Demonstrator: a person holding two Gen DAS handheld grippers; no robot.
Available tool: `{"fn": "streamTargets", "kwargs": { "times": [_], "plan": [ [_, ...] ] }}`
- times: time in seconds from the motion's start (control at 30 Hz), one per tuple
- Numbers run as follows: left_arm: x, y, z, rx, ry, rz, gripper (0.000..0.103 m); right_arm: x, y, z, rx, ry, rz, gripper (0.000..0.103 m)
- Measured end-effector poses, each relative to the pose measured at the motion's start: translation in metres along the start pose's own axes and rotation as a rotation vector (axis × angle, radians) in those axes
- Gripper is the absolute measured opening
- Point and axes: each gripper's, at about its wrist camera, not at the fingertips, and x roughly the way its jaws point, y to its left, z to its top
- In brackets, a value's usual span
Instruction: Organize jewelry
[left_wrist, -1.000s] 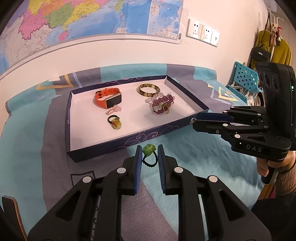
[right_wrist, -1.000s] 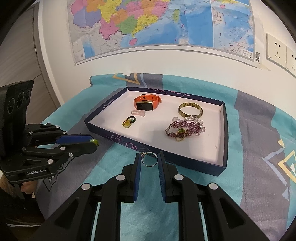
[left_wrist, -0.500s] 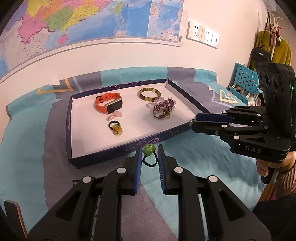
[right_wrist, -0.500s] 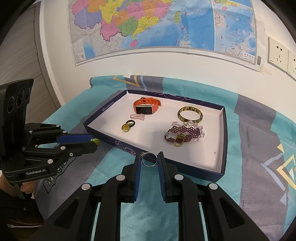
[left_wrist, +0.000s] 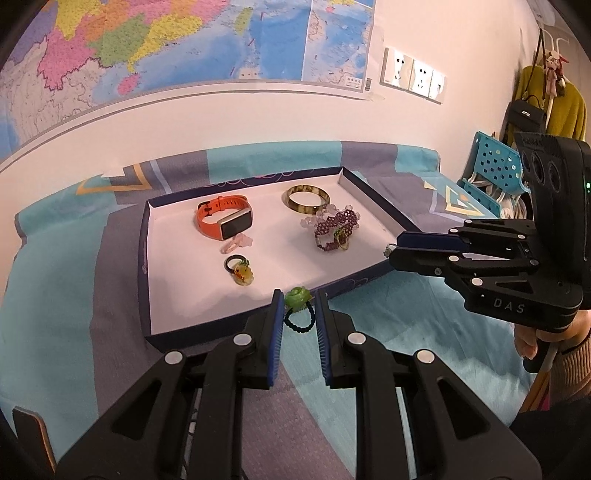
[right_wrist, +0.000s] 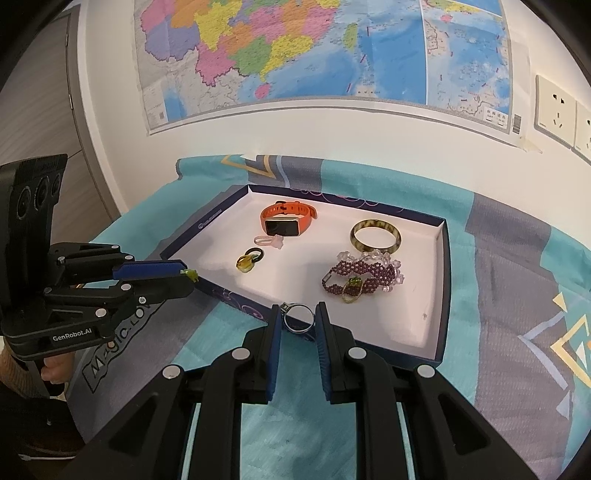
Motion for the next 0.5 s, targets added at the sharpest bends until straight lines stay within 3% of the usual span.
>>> {"fn": "streamTargets", "kwargs": {
  "times": [0.5],
  "plan": [
    [0.007, 0.004, 0.012, -0.006, -0.009, 0.021, 0.017, 0.007, -0.007, 0.009, 0.004, -0.007, 0.0, 0.017]
  ]
}}
